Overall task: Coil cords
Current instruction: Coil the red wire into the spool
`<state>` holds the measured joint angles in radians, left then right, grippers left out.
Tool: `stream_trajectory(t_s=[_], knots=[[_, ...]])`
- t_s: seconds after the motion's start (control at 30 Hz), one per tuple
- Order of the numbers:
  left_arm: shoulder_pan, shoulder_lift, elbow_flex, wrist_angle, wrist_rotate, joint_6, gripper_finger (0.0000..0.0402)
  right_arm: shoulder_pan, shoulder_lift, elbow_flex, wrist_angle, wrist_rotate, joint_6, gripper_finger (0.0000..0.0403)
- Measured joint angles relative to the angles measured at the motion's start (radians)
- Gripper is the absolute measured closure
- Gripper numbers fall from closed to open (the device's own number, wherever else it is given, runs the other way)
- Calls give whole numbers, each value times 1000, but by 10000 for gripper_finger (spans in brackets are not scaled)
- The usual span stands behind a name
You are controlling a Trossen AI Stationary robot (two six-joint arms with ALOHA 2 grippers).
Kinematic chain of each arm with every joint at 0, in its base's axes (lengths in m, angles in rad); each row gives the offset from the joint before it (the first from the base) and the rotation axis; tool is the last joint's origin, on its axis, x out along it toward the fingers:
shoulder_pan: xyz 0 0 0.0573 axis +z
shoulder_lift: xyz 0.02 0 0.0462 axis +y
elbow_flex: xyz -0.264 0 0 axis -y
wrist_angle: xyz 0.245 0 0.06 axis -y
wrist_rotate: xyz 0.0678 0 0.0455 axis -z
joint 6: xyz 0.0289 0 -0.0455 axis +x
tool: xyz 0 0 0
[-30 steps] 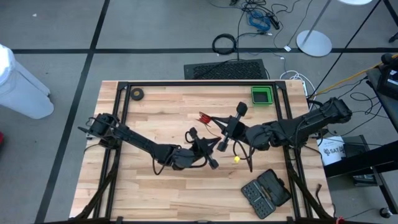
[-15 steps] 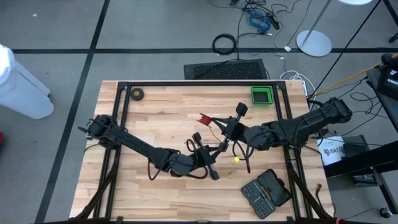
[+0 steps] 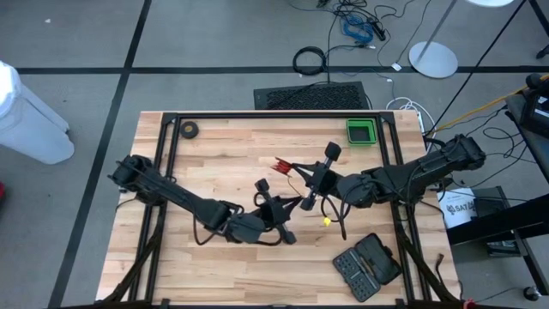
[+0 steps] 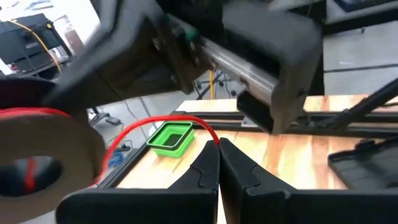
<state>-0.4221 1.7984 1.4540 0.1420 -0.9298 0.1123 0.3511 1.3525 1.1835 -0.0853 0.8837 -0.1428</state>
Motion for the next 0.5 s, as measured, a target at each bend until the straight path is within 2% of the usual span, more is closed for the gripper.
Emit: stream_trajectory(t_s=[0.27, 0.5], knots=[[-2, -31, 11, -21, 57, -8, 400, 0, 0, 0, 2, -28, 0, 403], [15, -31, 11, -170, 142, -139, 400, 0, 0, 5, 2, -48, -8, 403]])
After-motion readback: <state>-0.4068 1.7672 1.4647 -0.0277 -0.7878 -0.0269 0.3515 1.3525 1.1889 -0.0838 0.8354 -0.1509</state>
